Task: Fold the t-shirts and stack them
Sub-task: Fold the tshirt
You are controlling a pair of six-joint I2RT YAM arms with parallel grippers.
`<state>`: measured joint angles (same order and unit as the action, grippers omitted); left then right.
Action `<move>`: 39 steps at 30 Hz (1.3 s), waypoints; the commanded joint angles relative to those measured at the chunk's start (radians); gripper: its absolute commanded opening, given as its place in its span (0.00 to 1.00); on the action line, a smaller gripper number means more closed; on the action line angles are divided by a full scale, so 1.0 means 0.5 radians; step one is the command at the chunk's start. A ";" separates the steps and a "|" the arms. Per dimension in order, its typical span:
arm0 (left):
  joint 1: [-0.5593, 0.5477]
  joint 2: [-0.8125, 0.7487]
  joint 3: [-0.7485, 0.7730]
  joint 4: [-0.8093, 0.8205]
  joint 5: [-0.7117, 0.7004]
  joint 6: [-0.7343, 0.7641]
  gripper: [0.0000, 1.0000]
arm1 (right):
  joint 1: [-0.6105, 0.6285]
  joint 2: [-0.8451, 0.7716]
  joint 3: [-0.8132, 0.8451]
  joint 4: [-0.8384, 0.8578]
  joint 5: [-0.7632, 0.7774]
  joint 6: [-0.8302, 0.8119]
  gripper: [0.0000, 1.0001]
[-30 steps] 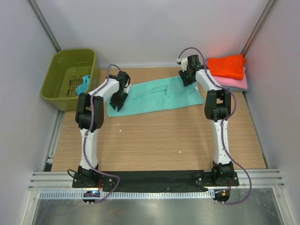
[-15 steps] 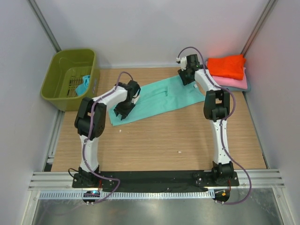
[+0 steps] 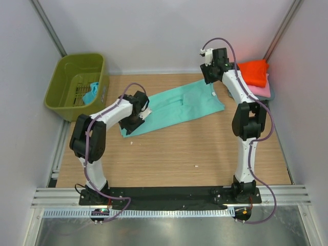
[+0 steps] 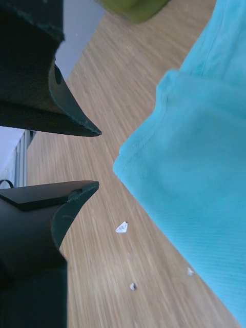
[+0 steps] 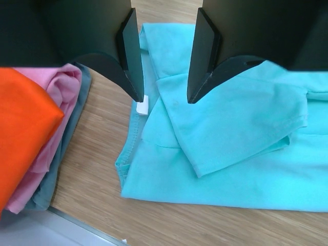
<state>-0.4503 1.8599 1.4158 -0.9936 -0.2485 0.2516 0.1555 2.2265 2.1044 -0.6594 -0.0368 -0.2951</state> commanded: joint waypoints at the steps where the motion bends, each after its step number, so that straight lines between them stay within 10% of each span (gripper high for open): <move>1: 0.005 -0.001 -0.141 0.164 -0.021 0.254 0.41 | 0.005 -0.136 -0.113 -0.013 -0.009 0.059 0.46; 18: 0.020 0.311 0.049 0.092 0.037 0.396 0.40 | 0.002 -0.305 -0.447 -0.028 0.043 -0.005 0.47; 29: 0.023 0.364 0.046 -0.185 0.242 0.331 0.07 | 0.014 -0.041 -0.319 -0.105 0.052 0.010 0.47; 39: -0.056 0.235 0.141 -0.421 0.479 0.172 0.02 | 0.057 0.176 -0.205 -0.209 0.061 0.019 0.46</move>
<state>-0.4568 2.0434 1.4399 -1.1381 -0.0719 0.3733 0.1627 2.3154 1.9617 -0.7433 -0.0132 -0.2893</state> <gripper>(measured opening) 0.023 0.460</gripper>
